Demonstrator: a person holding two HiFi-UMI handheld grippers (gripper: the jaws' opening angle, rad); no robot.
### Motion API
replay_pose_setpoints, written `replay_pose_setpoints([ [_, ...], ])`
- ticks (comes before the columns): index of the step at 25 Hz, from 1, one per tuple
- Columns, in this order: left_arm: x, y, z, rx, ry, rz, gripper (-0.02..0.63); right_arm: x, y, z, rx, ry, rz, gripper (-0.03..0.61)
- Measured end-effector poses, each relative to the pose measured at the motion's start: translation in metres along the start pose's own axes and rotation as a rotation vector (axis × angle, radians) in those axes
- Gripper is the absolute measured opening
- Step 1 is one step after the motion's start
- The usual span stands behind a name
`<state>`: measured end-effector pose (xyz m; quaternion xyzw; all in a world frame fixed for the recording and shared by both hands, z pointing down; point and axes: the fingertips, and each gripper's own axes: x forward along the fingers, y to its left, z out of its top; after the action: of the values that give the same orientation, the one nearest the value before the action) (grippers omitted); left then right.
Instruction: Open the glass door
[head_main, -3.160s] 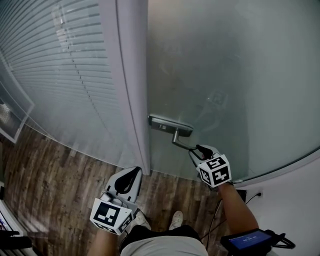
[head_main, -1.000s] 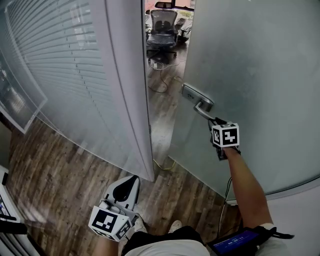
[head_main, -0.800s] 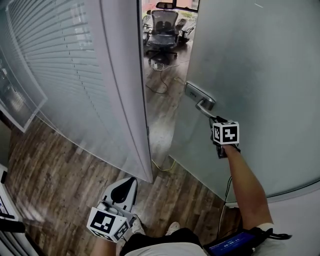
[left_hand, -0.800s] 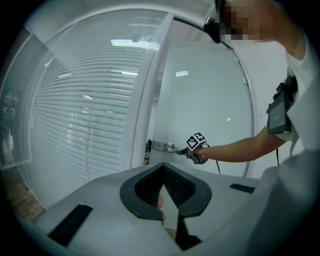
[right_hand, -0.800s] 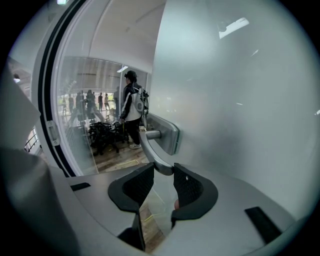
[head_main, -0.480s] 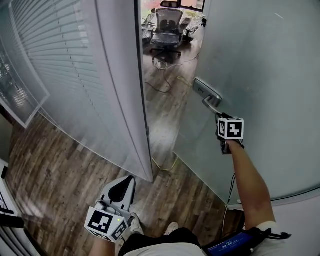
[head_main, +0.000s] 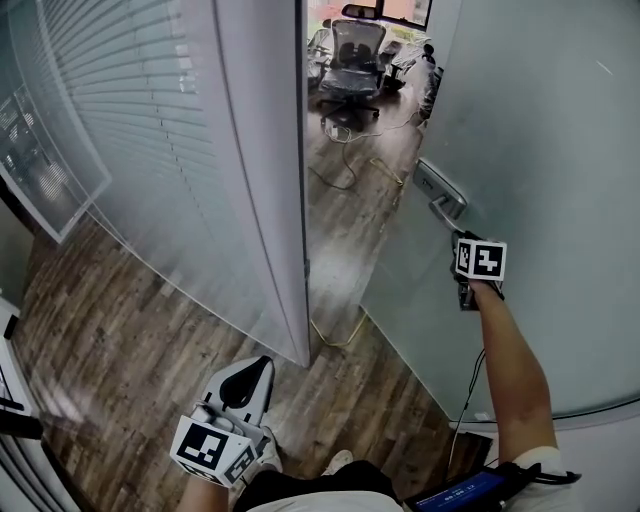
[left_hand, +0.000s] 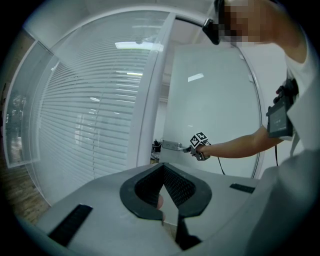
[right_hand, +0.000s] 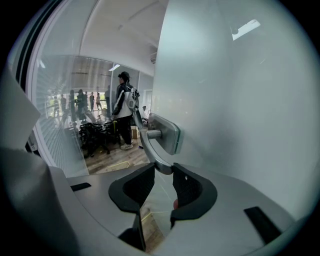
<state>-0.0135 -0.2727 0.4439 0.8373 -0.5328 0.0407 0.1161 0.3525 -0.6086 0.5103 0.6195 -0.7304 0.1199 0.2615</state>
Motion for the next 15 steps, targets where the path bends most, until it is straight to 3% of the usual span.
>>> replay_pose_setpoints([
  [5, 0.006, 0.006, 0.017, -0.008, 0.011, 0.003, -0.002, 0.006, -0.012, 0.023, -0.062, -0.009, -0.044, 0.12],
  [10, 0.0, 0.008, 0.012, -0.006, 0.003, -0.01, -0.002, -0.015, -0.015, 0.036, -0.079, -0.113, -0.057, 0.123],
  [15, -0.006, 0.008, 0.011, 0.003, -0.018, -0.049, -0.002, -0.072, 0.0, 0.056, -0.091, -0.247, -0.065, 0.123],
])
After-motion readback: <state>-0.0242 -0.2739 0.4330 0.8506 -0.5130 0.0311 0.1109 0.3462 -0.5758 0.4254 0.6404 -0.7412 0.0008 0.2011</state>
